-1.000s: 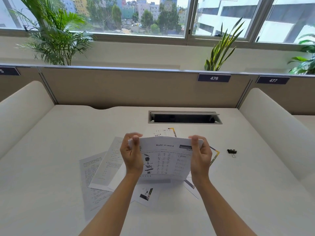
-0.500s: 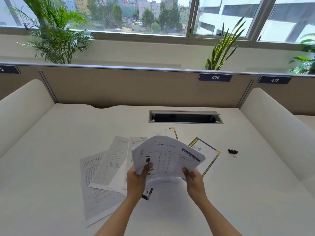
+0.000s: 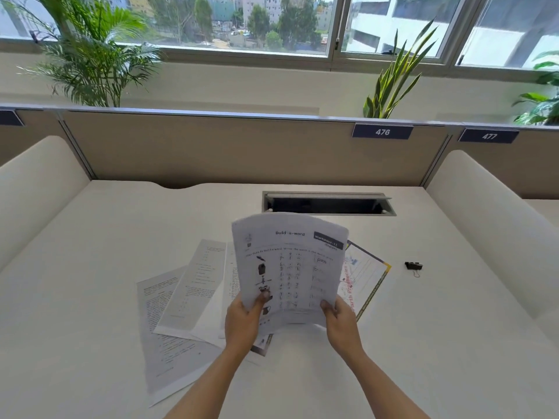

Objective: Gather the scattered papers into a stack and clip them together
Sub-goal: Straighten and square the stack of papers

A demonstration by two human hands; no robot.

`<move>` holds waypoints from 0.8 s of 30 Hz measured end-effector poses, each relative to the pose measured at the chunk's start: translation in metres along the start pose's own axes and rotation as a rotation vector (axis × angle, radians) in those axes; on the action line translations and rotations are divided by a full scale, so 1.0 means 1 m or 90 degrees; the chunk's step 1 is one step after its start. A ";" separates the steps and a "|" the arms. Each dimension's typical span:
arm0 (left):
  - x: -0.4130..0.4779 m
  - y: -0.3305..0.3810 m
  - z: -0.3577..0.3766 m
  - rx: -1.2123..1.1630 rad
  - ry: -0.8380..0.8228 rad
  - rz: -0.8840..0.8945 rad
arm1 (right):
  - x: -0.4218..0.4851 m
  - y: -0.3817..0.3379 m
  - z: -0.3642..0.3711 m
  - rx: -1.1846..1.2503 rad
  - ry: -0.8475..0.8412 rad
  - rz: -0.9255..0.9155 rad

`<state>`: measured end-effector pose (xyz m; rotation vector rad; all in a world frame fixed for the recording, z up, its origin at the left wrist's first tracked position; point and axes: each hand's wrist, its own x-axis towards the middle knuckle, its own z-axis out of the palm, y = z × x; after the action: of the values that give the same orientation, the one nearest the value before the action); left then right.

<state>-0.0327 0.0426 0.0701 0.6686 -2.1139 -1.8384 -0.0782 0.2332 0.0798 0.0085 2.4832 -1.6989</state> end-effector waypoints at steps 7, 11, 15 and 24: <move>0.028 0.040 0.024 -0.015 -0.116 0.018 | 0.024 -0.001 -0.018 0.002 0.077 0.056; 0.042 0.026 0.042 -0.011 -0.185 -0.064 | 0.038 0.015 -0.039 0.047 0.176 0.145; 0.052 -0.006 0.054 0.281 -0.180 -0.024 | 0.043 0.028 -0.067 0.042 0.261 0.194; 0.071 -0.020 0.068 0.552 -0.091 -0.024 | 0.050 0.049 -0.092 -0.086 0.274 0.253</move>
<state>-0.1228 0.0638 0.0320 0.7508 -2.9959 -0.9203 -0.1332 0.3328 0.0612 0.8759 2.6324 -1.4765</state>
